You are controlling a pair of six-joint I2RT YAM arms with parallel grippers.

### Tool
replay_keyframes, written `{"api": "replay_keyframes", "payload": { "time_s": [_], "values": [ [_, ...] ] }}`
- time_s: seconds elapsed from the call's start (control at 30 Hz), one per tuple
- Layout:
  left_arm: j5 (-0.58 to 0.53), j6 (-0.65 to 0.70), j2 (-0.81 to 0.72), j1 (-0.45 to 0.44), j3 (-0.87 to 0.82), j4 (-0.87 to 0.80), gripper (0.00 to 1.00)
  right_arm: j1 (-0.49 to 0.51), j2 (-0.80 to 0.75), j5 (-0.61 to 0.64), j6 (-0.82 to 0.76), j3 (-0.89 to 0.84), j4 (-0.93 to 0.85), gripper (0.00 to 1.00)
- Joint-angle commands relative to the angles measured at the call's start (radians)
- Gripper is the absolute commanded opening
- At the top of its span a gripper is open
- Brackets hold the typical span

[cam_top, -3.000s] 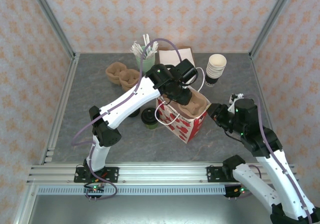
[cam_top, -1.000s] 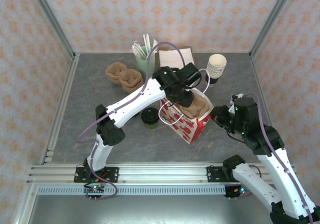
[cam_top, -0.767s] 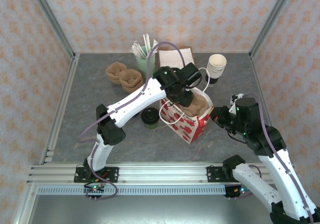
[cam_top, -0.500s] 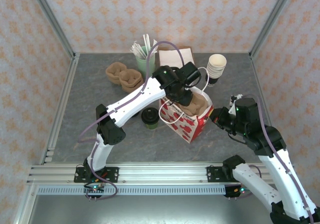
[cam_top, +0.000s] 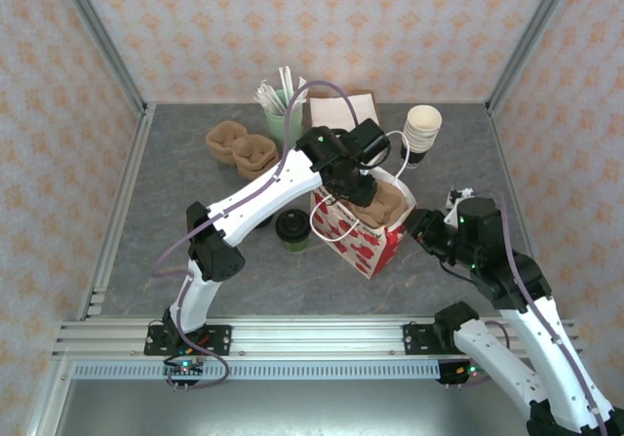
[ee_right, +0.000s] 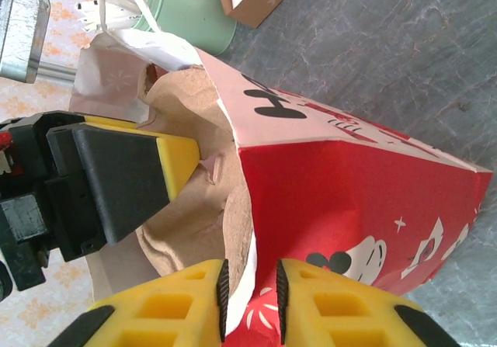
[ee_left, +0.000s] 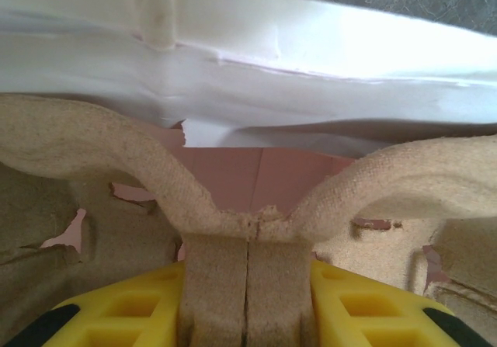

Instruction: Pack the takeout coffee

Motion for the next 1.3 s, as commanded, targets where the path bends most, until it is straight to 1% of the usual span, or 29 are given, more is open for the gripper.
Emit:
{"api": "replay_keyframes", "payload": {
  "time_s": [0.0, 0.13, 0.27, 0.57, 0.6, 0.63, 0.77, 1.0, 1.1, 1.27],
  "values": [
    [-0.003, 0.000, -0.002, 0.008, 0.015, -0.015, 0.37, -0.002, -0.004, 0.012, 0.018, -0.026, 0.069, 0.26],
    [-0.004, 0.001, -0.002, 0.008, 0.020, -0.018, 0.37, -0.002, -0.006, 0.001, 0.035, -0.062, 0.133, 0.25],
    [-0.004, 0.000, -0.002, 0.008, 0.022, -0.019, 0.37, -0.002, -0.014, 0.005, 0.043, -0.078, 0.176, 0.18],
    [-0.005, 0.005, 0.001, 0.008, 0.038, -0.029, 0.37, -0.002, -0.017, -0.002, 0.052, -0.114, 0.229, 0.17],
    [-0.004, 0.004, 0.001, 0.008, 0.039, -0.028, 0.37, -0.002, -0.018, -0.002, 0.053, -0.114, 0.231, 0.16],
    [-0.005, 0.004, 0.001, 0.008, 0.038, -0.029, 0.37, -0.002, -0.019, 0.000, 0.052, -0.114, 0.230, 0.13],
    [-0.012, 0.004, 0.004, 0.008, 0.037, -0.032, 0.37, -0.002, -0.020, 0.019, 0.035, -0.086, 0.190, 0.00],
    [-0.057, 0.005, 0.019, 0.012, 0.028, -0.044, 0.37, -0.002, -0.032, 0.030, -0.002, -0.029, 0.078, 0.00],
    [-0.090, 0.006, 0.026, 0.015, 0.027, -0.056, 0.37, -0.002, -0.032, 0.020, -0.006, -0.017, 0.043, 0.00],
    [-0.104, 0.007, 0.031, 0.017, 0.023, -0.059, 0.37, -0.002, -0.029, -0.001, -0.028, -0.001, -0.002, 0.00]
  ]
}}
